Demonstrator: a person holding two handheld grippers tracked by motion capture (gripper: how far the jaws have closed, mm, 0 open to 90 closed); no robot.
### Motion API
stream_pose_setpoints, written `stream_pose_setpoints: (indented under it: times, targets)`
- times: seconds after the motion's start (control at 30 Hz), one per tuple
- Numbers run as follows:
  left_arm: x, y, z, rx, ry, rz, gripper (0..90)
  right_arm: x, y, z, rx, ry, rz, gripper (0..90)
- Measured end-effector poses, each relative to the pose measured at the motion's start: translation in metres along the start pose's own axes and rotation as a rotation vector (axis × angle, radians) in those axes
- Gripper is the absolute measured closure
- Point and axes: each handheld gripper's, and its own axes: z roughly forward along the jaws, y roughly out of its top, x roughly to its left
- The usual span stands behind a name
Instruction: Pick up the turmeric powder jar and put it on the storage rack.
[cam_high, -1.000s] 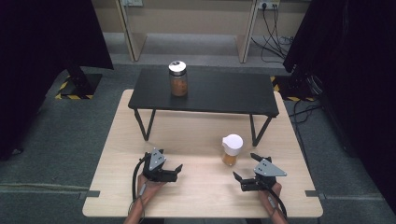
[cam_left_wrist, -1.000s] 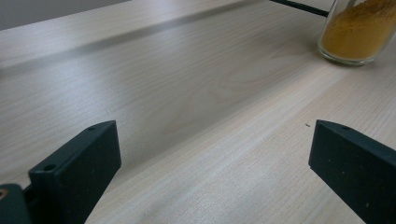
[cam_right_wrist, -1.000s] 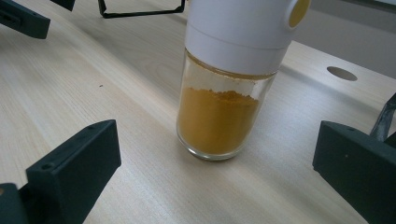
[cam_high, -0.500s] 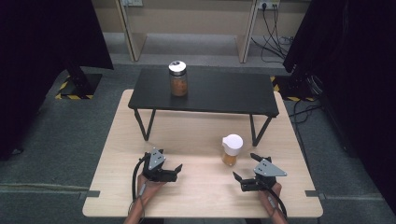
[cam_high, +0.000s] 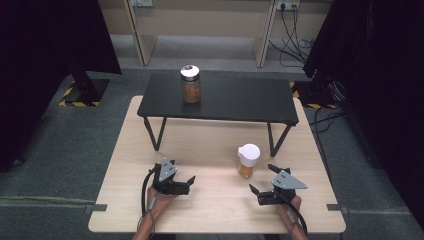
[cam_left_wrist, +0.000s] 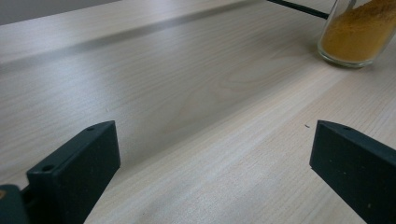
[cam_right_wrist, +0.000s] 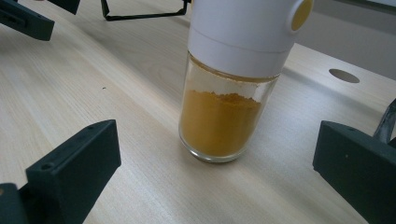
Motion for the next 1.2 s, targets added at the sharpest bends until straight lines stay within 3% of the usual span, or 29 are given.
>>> stream_pose_setpoints:
  times: [0.3,0.6,1.2]
  targets:
    - [0.0,0.0001,0.0,0.0,0.0,0.0,0.9,-0.0013,-0.0032,0.0008,-0.02,-0.011,0.033,0.5]
    - [-0.0001,0.0002,0.0001,0.001,0.0,0.001,0.9,0.0008,-0.0041,0.0022,-0.029,-0.022,0.036,0.6]
    - [0.0,0.0002,0.0001,0.001,0.0,-0.001,1.0,0.0033,-0.0096,0.0092,-0.085,-0.046,0.126,0.8]
